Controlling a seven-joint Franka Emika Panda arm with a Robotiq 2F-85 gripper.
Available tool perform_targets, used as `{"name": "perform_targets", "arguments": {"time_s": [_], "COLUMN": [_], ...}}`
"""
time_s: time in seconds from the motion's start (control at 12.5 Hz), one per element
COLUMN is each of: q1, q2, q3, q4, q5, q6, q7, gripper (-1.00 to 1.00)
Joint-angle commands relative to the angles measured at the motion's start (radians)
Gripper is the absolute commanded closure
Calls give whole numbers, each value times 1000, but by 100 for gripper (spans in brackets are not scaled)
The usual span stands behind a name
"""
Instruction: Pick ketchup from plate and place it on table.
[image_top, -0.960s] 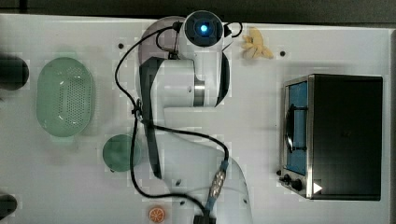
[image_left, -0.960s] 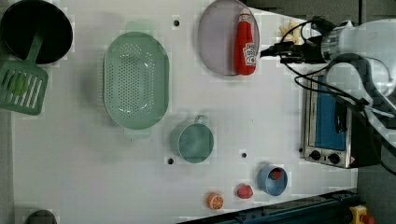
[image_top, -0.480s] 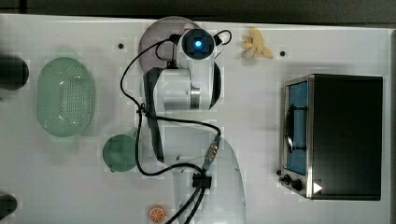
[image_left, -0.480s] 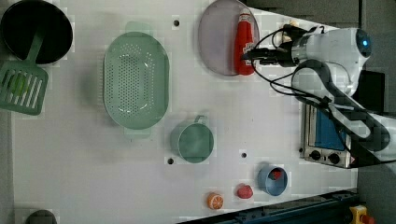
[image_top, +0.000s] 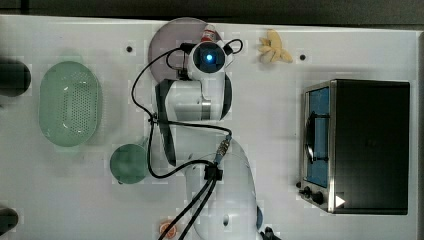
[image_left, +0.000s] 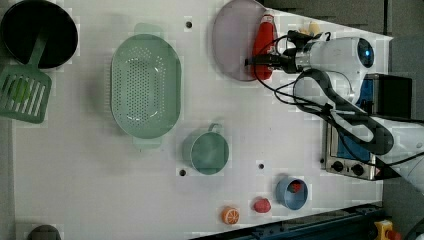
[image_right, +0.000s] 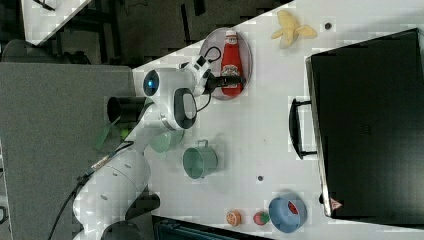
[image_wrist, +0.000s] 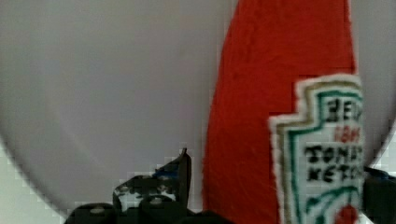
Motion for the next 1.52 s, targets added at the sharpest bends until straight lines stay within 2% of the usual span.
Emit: {"name": "perform_targets", "arguments": {"time_s": [0.08, 0.16, 0.24, 0.8, 1.52], "q1": [2, 1, 0, -1, -28], "q2": [-8, -9, -19, -190, -501], "q3": [6, 5, 7, 8, -13], "q4": [35, 40, 45, 45, -4], "q5": [-7, -7, -7, -2, -2], "q6": [11, 12, 12, -41, -462], "q7": [-28, -28, -28, 58, 233], "gripper": [-67, -41, -26, -27, -27]}}
